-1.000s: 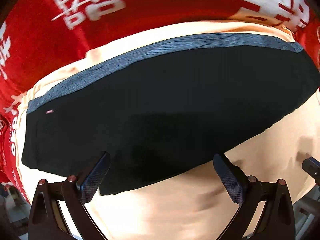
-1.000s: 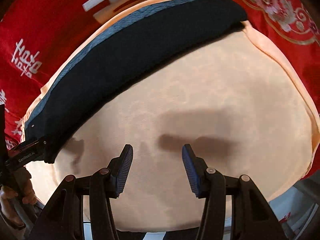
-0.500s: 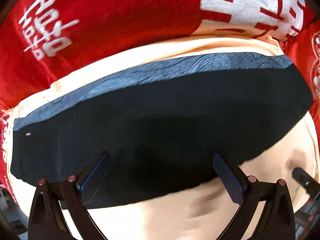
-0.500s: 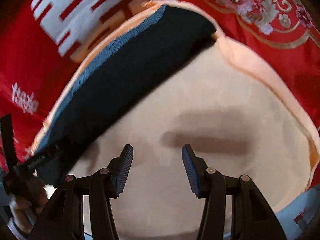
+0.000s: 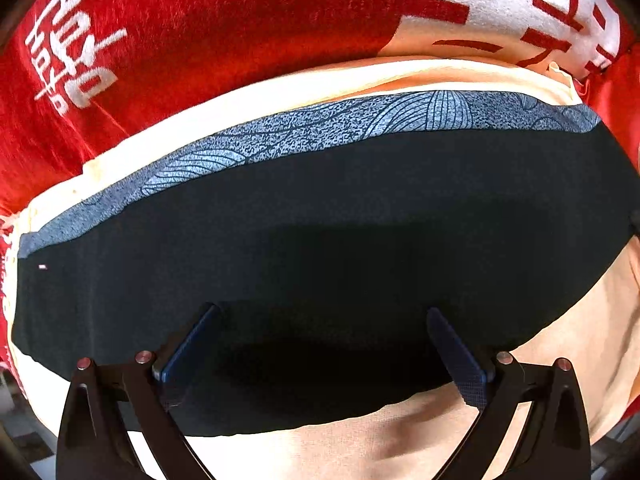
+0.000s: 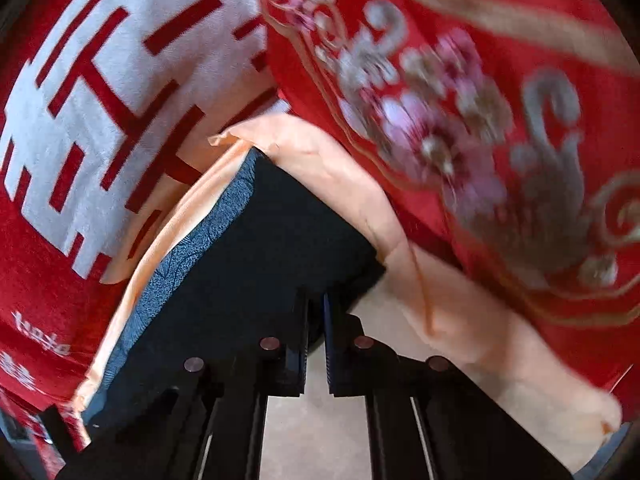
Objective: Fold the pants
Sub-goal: 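Grasp the end of the black trouser band with the right gripper and lift it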
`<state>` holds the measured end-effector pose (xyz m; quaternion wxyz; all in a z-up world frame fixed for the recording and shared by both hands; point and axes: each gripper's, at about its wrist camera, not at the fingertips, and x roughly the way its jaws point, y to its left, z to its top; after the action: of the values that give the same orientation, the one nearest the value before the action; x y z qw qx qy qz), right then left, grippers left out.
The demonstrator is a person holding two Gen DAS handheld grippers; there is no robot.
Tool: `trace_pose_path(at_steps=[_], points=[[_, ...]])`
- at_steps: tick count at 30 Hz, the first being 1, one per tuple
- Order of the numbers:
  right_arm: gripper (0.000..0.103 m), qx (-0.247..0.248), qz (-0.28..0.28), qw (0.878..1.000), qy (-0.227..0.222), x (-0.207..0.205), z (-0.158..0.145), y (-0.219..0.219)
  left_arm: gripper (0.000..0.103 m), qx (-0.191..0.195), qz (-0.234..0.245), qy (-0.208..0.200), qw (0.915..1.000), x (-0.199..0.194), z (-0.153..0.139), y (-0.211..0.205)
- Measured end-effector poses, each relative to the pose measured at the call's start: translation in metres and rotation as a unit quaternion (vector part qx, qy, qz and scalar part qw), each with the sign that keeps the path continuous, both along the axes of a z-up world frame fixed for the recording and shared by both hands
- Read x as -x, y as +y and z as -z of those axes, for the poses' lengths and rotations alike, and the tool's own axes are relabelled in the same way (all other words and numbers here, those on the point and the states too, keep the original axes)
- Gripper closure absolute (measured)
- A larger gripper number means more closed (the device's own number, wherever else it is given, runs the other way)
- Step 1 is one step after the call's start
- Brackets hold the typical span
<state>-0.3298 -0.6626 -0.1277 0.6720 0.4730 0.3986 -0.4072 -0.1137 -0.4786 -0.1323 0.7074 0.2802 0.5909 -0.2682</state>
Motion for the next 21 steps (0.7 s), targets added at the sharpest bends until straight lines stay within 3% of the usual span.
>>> trace_pose_path(at_steps=[3,4,7,10,17,21], points=[[0.089,0.009,-0.018,0.999,0.035,0.004,0.004,0.001,0.0,0.001,-0.004,-0.001,1.0,-0.011,0.007,0.003],[0.082,0.006,-0.01,0.999,0.036,0.01,0.005,0.002,0.0,0.001,-0.007,0.002,1.0,-0.011,0.008,0.003],[0.072,-0.037,0.009,0.999,-0.018,0.03,0.002,0.004,0.0,0.003,-0.011,0.006,0.9999,-0.01,0.008,0.004],[0.063,-0.074,-0.01,0.995,-0.068,0.04,0.0,0.021,0.0,0.005,-0.006,0.004,1.0,-0.012,0.007,0.003],[0.062,-0.124,-0.002,0.978,-0.167,0.041,0.018,0.049,0.0,0.008,-0.009,0.008,0.9999,-0.031,0.029,0.015],[0.062,-0.132,0.021,0.973,-0.191,0.039,0.032,0.044,0.0,0.012,-0.008,0.01,0.9998,-0.028,0.028,0.017]])
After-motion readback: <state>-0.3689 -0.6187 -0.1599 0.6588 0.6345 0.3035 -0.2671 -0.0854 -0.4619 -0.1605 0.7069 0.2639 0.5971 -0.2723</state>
